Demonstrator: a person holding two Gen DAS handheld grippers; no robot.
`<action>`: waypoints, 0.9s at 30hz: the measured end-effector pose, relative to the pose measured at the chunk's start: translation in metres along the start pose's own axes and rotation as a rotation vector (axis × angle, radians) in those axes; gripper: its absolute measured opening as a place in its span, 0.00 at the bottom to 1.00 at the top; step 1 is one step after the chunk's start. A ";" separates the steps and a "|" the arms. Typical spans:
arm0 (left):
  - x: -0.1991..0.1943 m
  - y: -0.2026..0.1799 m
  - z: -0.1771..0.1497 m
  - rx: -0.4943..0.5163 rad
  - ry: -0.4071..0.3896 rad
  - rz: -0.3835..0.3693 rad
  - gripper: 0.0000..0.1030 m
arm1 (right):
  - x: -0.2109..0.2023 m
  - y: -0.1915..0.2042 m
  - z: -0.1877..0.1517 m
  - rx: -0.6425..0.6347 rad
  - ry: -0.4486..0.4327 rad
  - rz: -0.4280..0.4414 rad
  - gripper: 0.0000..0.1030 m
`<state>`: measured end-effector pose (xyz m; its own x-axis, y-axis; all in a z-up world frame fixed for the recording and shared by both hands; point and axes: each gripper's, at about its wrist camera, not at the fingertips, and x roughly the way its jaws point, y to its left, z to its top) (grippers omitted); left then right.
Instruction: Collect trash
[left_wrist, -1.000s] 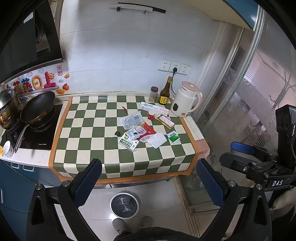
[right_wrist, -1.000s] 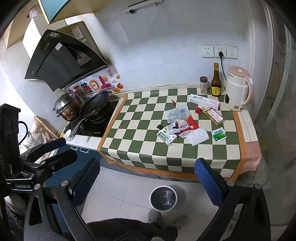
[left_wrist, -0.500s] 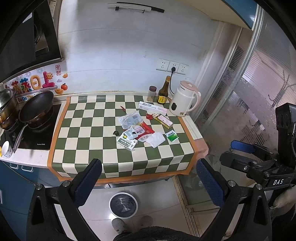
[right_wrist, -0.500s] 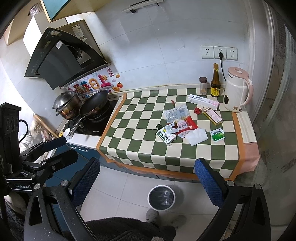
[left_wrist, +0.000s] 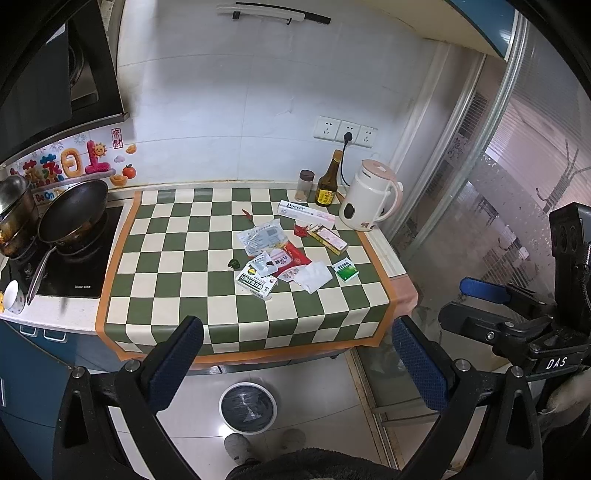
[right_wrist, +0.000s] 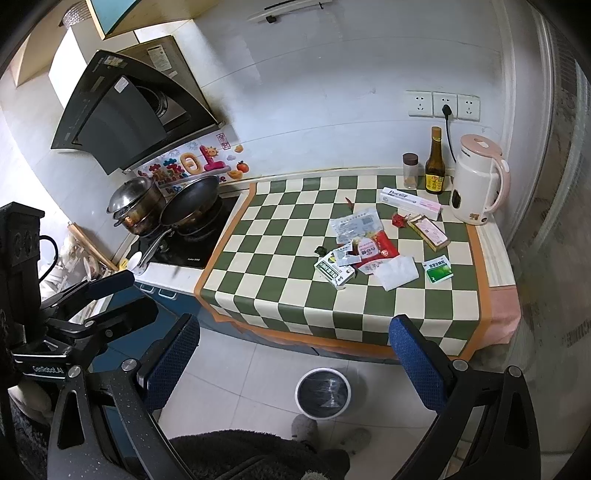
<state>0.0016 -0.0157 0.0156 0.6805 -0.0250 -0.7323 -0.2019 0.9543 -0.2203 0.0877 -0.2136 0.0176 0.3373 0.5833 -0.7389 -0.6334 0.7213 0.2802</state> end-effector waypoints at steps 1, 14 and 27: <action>0.000 0.000 0.000 0.000 0.001 -0.003 1.00 | -0.001 0.001 0.000 -0.001 0.000 -0.001 1.00; 0.023 0.028 0.015 0.011 0.006 0.054 1.00 | 0.011 0.005 0.005 0.024 0.000 -0.022 1.00; 0.246 0.099 0.015 -0.253 0.307 0.324 1.00 | 0.130 -0.134 0.018 0.415 0.038 -0.340 1.00</action>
<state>0.1595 0.0768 -0.1769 0.3242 0.1378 -0.9359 -0.5587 0.8263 -0.0719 0.2291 -0.2273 -0.1047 0.4456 0.2826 -0.8495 -0.1619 0.9587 0.2340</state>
